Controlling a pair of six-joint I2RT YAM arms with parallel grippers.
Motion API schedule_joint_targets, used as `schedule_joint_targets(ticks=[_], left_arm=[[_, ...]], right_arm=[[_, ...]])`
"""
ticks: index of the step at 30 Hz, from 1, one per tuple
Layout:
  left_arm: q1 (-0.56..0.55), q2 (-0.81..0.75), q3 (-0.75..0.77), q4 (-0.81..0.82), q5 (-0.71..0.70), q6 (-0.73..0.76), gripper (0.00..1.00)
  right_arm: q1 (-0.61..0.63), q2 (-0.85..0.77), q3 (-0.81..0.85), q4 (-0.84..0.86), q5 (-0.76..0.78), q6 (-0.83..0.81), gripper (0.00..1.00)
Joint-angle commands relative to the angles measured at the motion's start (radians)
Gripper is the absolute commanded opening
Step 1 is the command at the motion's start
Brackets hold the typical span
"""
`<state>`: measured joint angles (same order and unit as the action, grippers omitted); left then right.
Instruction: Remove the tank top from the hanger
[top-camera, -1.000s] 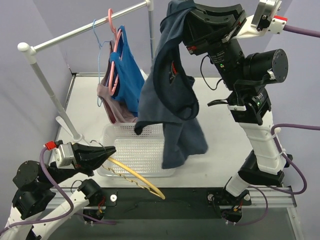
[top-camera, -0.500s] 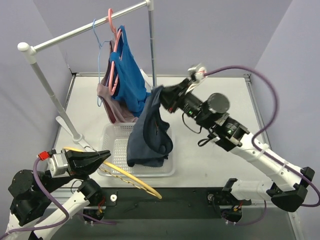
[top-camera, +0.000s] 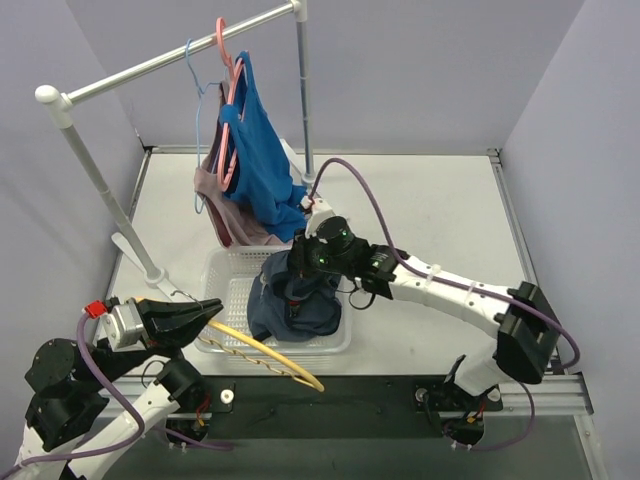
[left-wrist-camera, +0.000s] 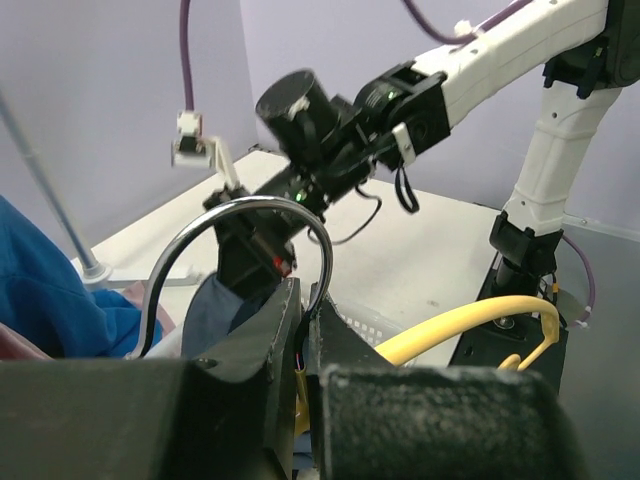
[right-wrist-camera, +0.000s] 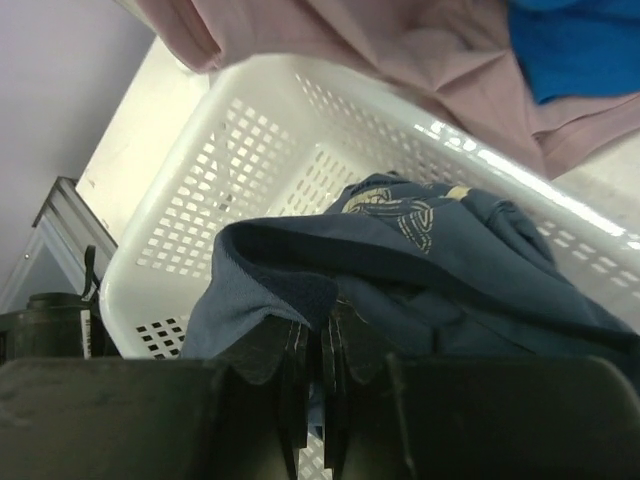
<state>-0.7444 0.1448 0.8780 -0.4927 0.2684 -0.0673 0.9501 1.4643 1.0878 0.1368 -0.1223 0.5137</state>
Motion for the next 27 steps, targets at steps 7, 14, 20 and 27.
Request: schedule_joint_targets(ticks=[7, 14, 20, 27], left_arm=[[0.002, -0.01, 0.006, 0.017, -0.089, 0.001, 0.0], [0.002, -0.001, -0.025, 0.022, -0.135, 0.007, 0.0], [0.002, 0.018, -0.034, 0.014, -0.196, 0.015, 0.0], [0.004, 0.036, -0.073, 0.026, -0.256, 0.032, 0.0]], right_arm=[[0.045, 0.26, -0.071, 0.245, -0.011, 0.141, 0.0], [0.033, 0.229, -0.046, 0.138, 0.009, 0.096, 0.5], [-0.014, -0.01, -0.035, -0.074, 0.006, -0.007, 0.82], [-0.016, -0.263, 0.023, -0.282, -0.03, -0.181, 0.86]])
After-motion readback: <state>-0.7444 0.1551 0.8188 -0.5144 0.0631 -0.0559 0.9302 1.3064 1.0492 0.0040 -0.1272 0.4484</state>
